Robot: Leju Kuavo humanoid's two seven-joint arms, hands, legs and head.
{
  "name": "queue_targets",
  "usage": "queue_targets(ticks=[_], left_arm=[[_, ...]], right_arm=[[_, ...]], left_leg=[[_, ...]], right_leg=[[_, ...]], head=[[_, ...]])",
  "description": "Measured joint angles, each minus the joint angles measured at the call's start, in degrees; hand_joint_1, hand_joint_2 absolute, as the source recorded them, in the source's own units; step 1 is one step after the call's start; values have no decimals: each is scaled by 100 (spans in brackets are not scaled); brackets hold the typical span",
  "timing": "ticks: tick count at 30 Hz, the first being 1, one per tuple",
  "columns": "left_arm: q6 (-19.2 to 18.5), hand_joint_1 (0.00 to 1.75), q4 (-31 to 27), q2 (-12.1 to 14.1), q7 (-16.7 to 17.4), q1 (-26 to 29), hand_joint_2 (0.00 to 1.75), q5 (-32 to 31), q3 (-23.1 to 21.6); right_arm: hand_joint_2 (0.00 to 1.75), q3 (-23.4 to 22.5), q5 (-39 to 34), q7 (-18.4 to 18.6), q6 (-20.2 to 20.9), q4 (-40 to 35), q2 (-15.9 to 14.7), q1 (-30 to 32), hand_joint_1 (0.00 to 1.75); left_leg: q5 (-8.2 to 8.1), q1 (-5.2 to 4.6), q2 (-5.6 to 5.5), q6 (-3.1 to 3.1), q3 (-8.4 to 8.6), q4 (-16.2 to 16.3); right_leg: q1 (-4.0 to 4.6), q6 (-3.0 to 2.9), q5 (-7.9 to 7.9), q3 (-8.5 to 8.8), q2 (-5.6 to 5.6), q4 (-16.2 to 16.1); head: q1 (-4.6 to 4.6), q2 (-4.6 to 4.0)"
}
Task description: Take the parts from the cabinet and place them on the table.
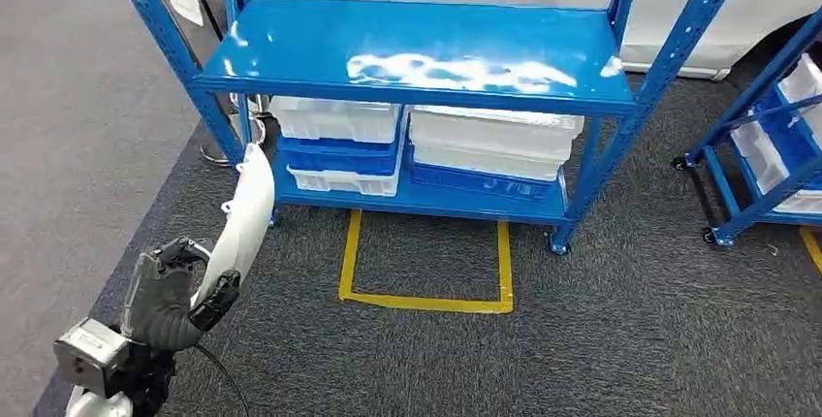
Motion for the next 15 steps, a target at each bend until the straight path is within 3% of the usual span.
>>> queue_targets(ticks=[2,3,4,5,7,8,10,11,13,14,15], left_arm=[[-7,175,0,-4,0,-8,175,0,0],[-17,175,0,-4,-2,-25,175,2,0],[-26,175,2,-7,-2,-50,175,0,-2],[-28,175,0,-11,-11,-70,175,2,-2],[-39,175,0,-11,-15,-71,175,9,-2],[-39,175,0,-13,-20,-74,175,18,0],[-42,175,0,-33,-33,-104,175,35,0],[-39,175,0,-37,-35,-116,175,46,0],[-28,175,0,-50,-35,-108,175,61,0],[-5,175,0,-55,-37,-95,175,72,0],[11,175,0,-59,-39,-72,175,72,0]], right_arm=[[0,0,-30,-9,44,2,0,-3,0],[0,0,-52,-20,50,4,0,-5,0],[0,0,-61,-31,55,11,4,-4,0],[0,0,-70,-35,57,17,4,-9,0],[0,0,-70,-37,57,17,4,-25,0],[0,0,-70,-39,57,17,2,-59,0],[0,0,-70,-35,59,17,-4,-35,0],[0,0,-68,-35,61,17,-4,-27,0],[0,0,-66,7,74,28,-4,-7,0],[0,0,-55,24,79,39,-4,10,0],[0,0,-50,39,81,44,-4,18,0]], left_leg=[[396,-5,111,26,586,-901],[420,-19,322,64,822,-1369],[355,-108,452,102,929,-1463],[385,-114,410,157,888,-1509],[390,-123,301,189,833,-1531],[443,-65,239,265,852,-1620],[491,-42,167,328,850,-1660],[503,-41,119,348,834,-1658],[510,-47,14,359,806,-1643],[511,-46,-58,359,792,-1625],[511,-45,-125,358,792,-1608]], right_leg=[[0,10,-9,-7,-93,46],[10,29,-20,-12,-135,64],[38,47,-18,-52,-180,81],[39,80,2,-60,-220,88],[35,118,26,-67,-320,73],[61,153,0,-56,-342,81],[6,210,-249,-194,90,385],[-15,226,-481,-394,191,801],[-37,254,-800,-810,234,1637],[-51,269,-779,-918,237,1828],[-67,277,-618,-877,238,1721]], head=[[0,0],[2,0],[0,0],[2,0],[2,0],[0,0],[11,0],[11,0],[9,0],[9,0],[9,0]])
